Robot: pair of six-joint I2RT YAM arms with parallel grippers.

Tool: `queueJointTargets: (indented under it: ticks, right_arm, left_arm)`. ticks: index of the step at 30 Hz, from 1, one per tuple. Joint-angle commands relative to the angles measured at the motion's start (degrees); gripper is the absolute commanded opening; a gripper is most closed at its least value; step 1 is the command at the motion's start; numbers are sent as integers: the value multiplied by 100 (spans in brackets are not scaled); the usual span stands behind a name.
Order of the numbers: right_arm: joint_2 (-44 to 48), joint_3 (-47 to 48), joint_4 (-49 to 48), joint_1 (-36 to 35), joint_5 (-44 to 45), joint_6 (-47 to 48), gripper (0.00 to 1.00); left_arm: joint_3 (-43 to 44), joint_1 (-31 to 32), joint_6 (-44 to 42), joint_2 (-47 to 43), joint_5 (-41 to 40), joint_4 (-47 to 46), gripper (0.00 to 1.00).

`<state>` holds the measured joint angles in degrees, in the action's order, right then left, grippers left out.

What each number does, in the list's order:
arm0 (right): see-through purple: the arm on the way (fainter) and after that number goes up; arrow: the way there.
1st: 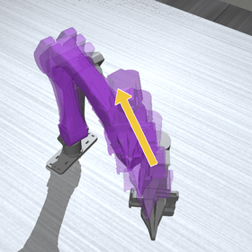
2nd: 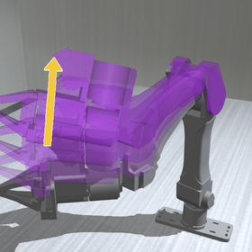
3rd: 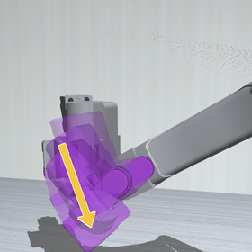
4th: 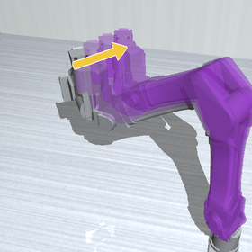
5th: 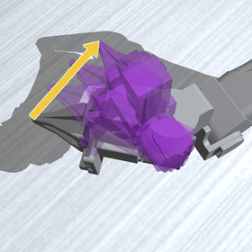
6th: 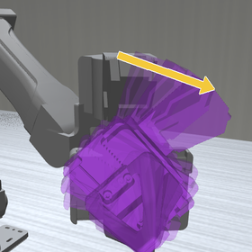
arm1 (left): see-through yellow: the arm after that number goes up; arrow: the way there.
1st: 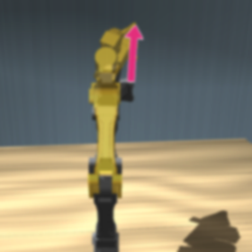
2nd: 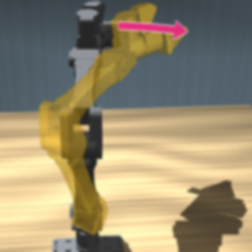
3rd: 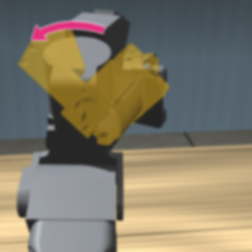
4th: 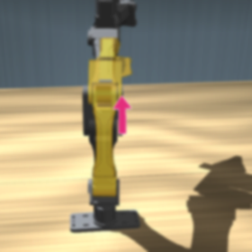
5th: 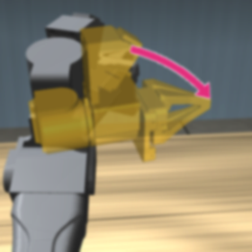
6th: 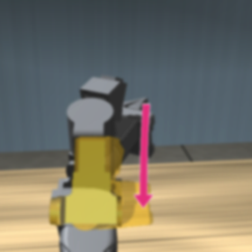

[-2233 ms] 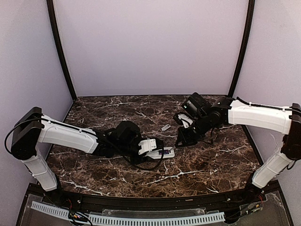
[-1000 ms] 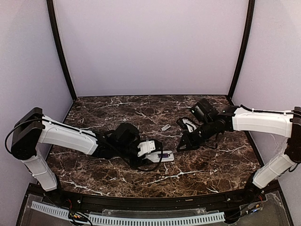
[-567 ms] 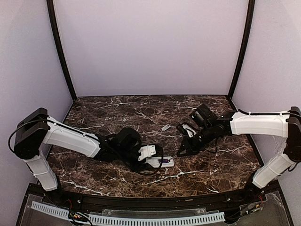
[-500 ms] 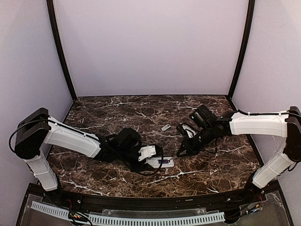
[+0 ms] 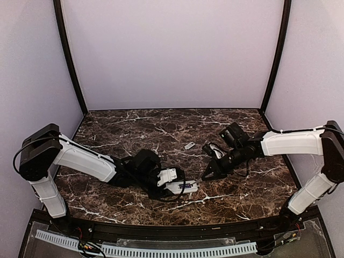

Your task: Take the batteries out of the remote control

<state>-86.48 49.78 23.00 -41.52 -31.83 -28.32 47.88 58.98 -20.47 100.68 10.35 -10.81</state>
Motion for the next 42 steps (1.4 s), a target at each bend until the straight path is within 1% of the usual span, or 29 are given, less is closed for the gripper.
queueJointTargets:
  ticks: [1, 21, 35, 39, 42]
  right_arm:
    - [-229, -208, -527, 14, -346, 159, 0]
    - [-690, -692, -1231, 307, -650, 173, 0]
    - [-1445, -1111, -2030, 659, -965, 207, 0]
    - [-1550, -1180, -2253, 715, -1281, 199, 0]
    - [-1418, -1145, -2278, 716, -1631, 132, 0]
  left_arm:
    - [-89, 57, -87, 60, 104, -551, 0]
    - [-292, 58, -111, 292, 53, -956, 0]
    - [-397, 56, -116, 411, 23, -1057, 0]
    - [-419, 58, -101, 454, -15, -1100, 0]
    - [-415, 57, -81, 502, -53, -1101, 0]
